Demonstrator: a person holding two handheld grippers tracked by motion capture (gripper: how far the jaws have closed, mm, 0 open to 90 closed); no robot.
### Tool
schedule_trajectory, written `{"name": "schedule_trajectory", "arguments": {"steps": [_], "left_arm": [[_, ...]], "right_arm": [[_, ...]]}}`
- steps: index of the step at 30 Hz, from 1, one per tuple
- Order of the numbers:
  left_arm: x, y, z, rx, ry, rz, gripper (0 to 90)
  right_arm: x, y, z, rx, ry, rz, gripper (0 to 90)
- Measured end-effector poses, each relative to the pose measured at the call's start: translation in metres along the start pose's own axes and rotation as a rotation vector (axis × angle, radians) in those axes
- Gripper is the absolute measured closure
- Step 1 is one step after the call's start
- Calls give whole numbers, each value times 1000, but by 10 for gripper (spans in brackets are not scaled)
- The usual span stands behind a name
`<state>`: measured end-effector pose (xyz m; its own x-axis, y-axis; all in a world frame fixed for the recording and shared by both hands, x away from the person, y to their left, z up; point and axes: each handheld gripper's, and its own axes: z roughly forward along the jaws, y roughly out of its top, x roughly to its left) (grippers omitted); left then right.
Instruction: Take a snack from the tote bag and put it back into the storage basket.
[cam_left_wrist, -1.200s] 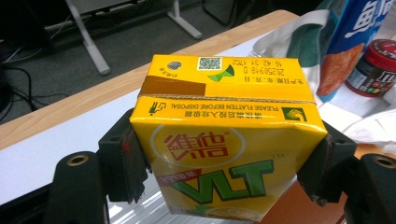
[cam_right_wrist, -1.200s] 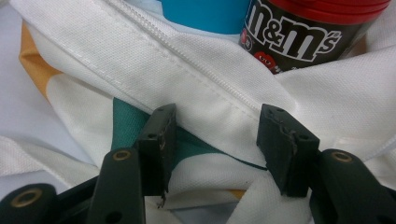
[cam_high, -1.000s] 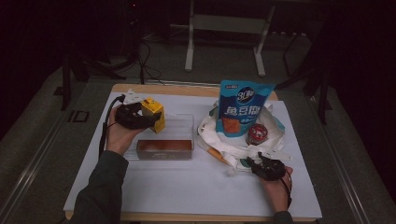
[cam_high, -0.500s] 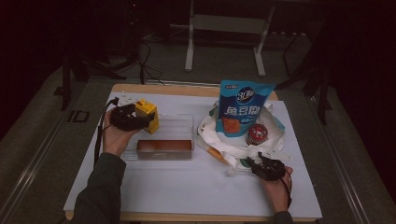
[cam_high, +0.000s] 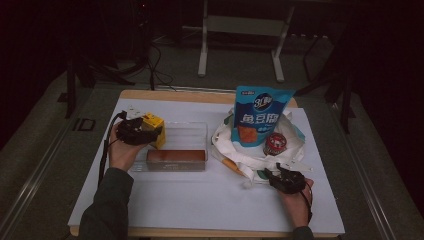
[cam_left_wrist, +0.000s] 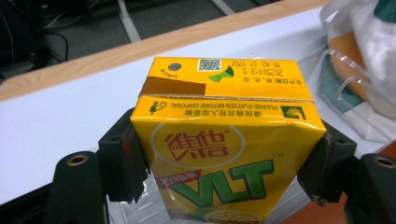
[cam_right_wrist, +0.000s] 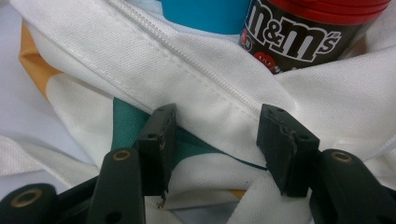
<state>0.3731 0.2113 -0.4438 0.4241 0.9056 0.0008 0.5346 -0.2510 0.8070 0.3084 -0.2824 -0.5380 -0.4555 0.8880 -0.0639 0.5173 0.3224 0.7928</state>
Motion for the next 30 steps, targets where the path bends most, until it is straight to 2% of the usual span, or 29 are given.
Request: {"name": "schedule_trajectory", "arguments": {"steps": [12,18,30], "left_arm": [[5,-11,4,42,10,-5,282],[5,-15,5,57,21,10,281],[8,-26,6,92,60,15,280]], "right_arm": [[0,0,0,0,0,-1,472],[0,0,0,0,-1,0,472],[0,0,0,0,-1,-1,472]]}}
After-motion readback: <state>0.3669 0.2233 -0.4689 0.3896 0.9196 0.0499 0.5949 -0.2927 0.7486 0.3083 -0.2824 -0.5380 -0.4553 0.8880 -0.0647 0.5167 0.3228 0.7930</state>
